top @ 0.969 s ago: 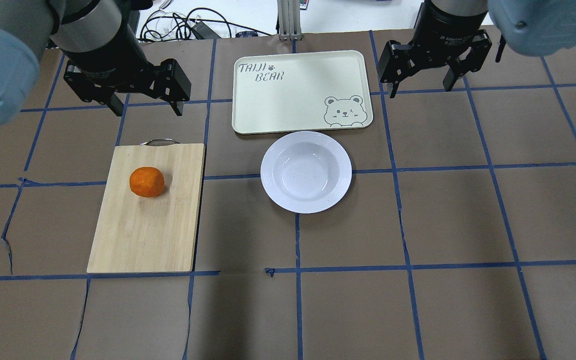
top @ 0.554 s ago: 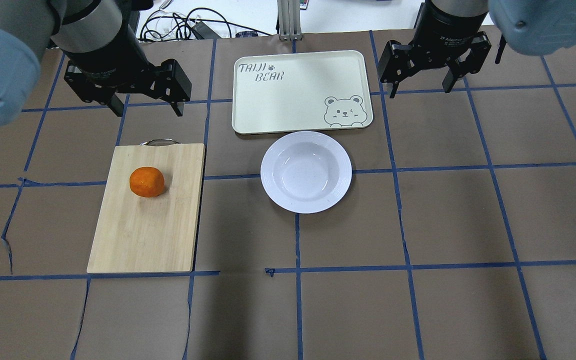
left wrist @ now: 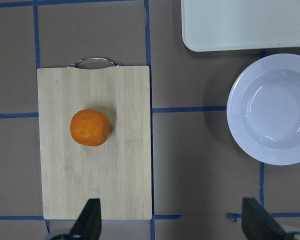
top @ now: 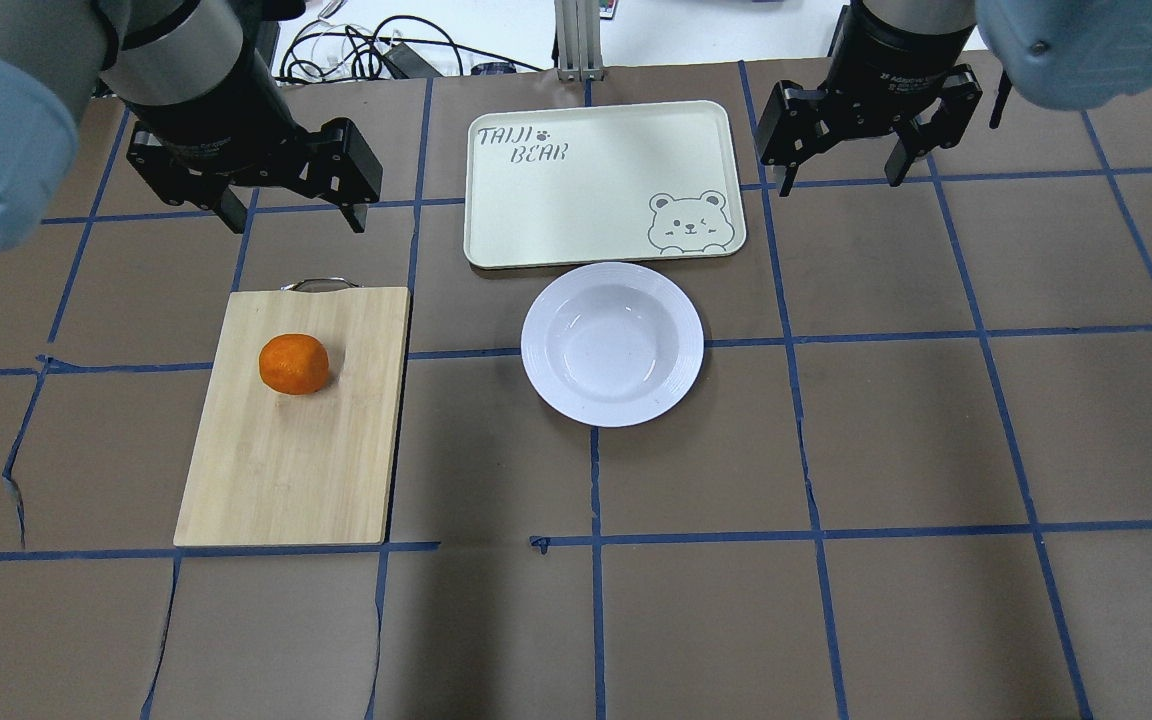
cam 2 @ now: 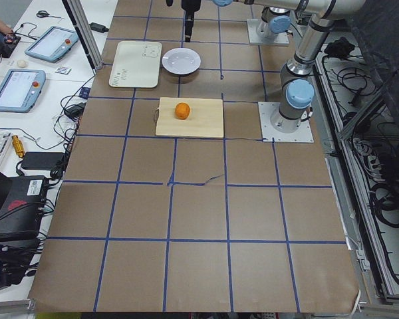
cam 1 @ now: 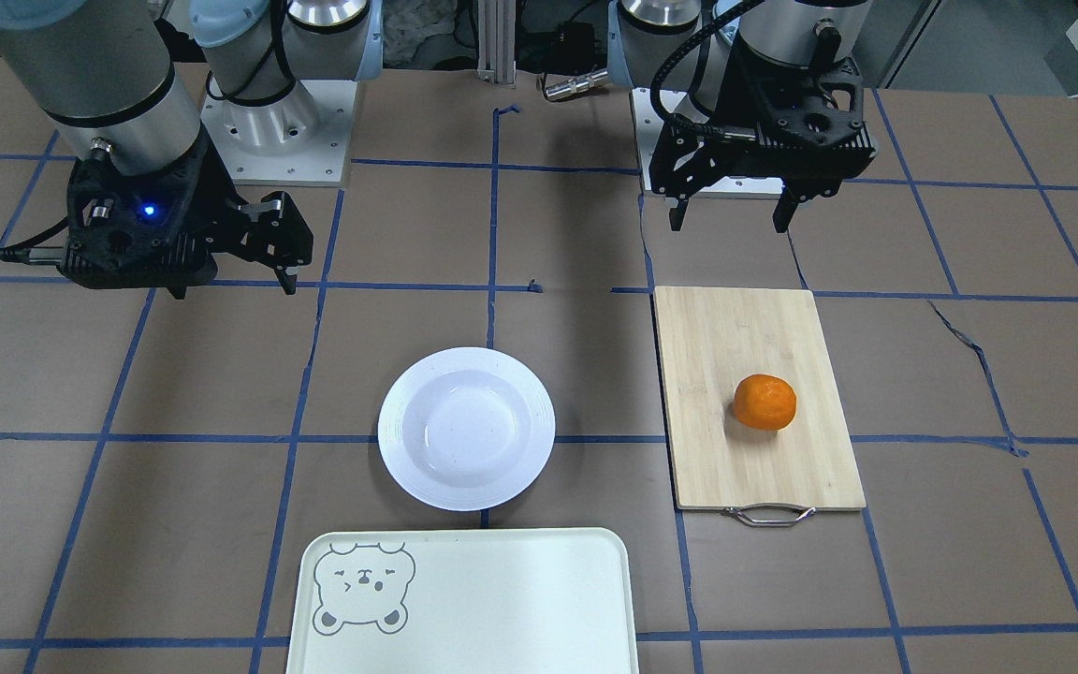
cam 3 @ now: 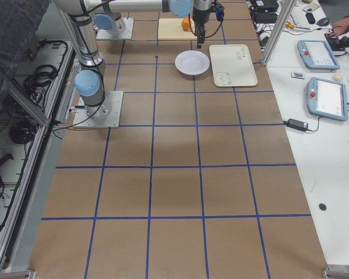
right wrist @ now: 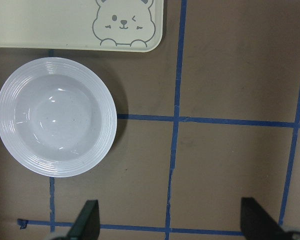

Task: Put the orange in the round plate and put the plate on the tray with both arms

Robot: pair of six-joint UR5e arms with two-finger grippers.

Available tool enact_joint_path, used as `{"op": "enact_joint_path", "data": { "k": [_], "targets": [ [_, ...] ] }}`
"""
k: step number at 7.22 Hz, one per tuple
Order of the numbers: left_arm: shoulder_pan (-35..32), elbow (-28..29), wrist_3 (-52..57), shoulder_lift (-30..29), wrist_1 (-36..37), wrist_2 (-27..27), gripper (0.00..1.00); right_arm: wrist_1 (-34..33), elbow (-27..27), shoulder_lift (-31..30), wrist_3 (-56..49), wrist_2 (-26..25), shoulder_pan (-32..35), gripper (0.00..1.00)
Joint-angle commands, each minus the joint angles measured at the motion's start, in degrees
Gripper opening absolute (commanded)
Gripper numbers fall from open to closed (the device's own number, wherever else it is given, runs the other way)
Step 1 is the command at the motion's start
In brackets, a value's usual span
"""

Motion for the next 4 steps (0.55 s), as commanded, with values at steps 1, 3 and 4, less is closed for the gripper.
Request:
{"op": "enact_joint_path", "data": {
  "k": [1, 3, 4],
  "targets": [
    [-0.04, 0.0, 0.0, 0.0, -0.05, 0.0, 1.0, 0.17, 0.04, 0.09, -0.08, -0.03, -0.15, 1.0],
    [-0.04, 0.0, 0.0, 0.0, -0.05, -0.09, 1.0, 0.26, 0.48, 0.09, -0.17, -0.03, -0.5, 1.0],
    [-0.04, 0.0, 0.09, 0.0, -0.05, 0.0, 1.0, 0.34, 0.56, 0.09, -0.09, -0.03, -0.5, 1.0]
  ]
}}
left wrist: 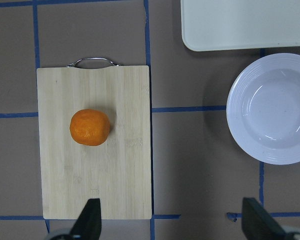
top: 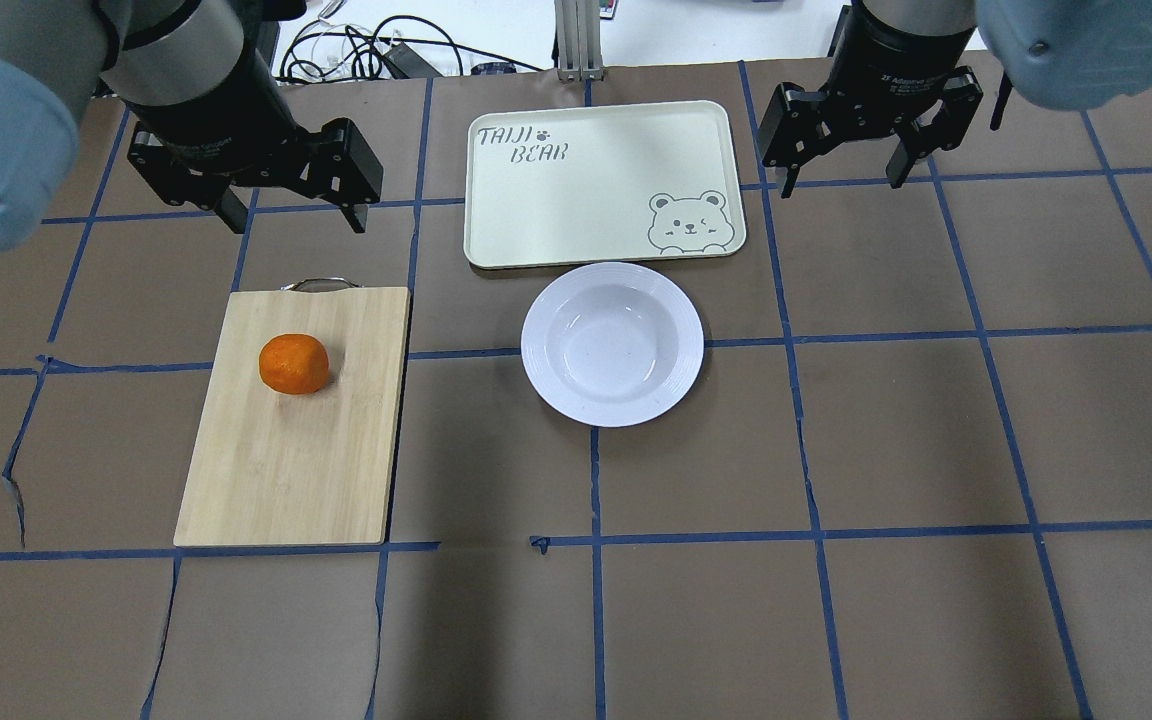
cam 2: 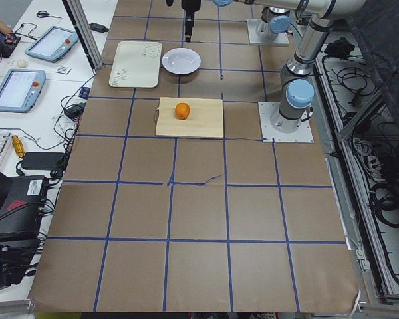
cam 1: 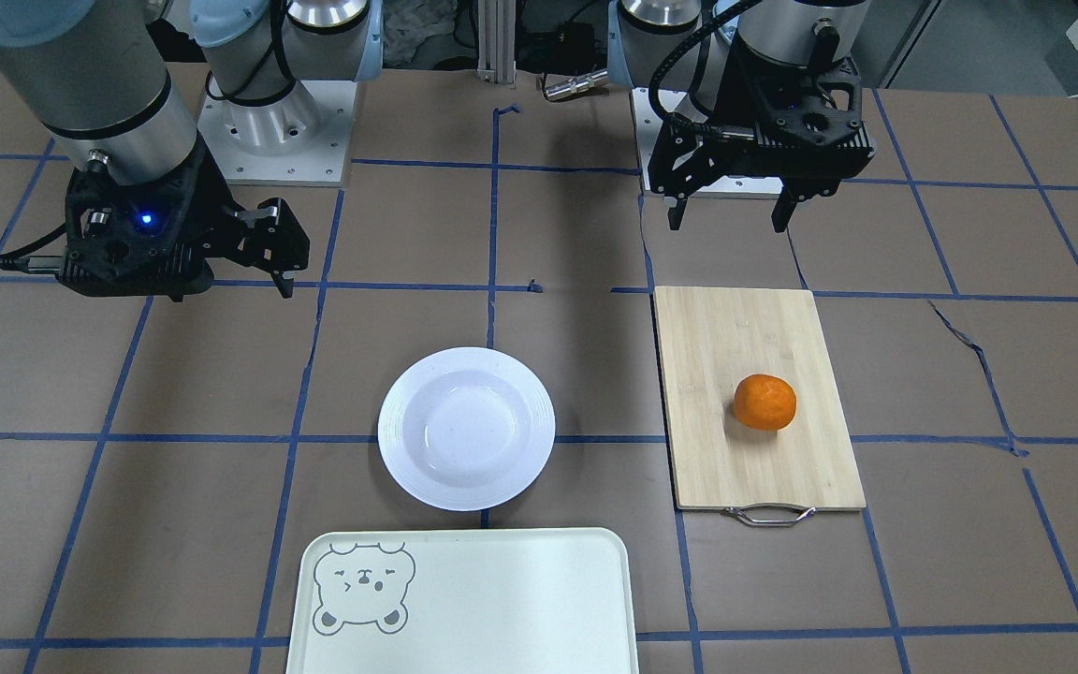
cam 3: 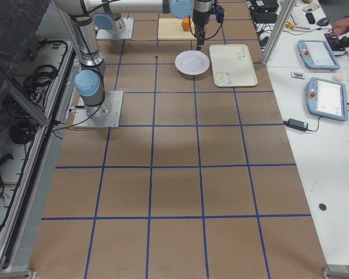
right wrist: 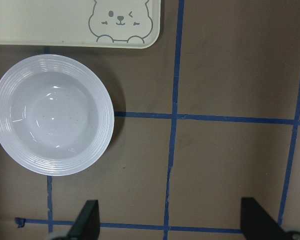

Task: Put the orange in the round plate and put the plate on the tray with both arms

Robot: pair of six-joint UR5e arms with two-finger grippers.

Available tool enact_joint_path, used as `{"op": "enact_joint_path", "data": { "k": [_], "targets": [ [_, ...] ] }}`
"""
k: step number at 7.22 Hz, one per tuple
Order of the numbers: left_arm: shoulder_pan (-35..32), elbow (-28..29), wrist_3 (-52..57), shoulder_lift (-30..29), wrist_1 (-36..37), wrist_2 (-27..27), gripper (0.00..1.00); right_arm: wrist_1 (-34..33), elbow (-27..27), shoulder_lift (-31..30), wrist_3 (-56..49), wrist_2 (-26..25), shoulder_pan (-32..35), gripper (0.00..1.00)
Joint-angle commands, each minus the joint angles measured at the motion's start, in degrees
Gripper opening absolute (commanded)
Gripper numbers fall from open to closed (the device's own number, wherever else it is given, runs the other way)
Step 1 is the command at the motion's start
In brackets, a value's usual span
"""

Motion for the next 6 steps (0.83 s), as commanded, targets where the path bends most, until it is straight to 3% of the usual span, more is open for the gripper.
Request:
{"op": "enact_joint_path", "data": {
  "k": [1, 3, 6],
  "targets": [
    [0.0, 0.0, 0.07, 0.0, 0.0, 0.06, 1.0, -0.02, 0.49, -0.02, 0.06, 0.0, -0.07, 1.0],
    [0.96, 0.0, 0.68, -0.09, 0.0, 0.32, 1.0, -0.2, 0.49, -0.81, 0.06, 0.0, -0.15, 1.0],
    [8.14, -2.44, 1.64, -3.07, -0.62, 0.59, 1.0, -0.28, 0.58, -0.64, 0.23, -0.87, -0.24, 1.0]
  ]
}}
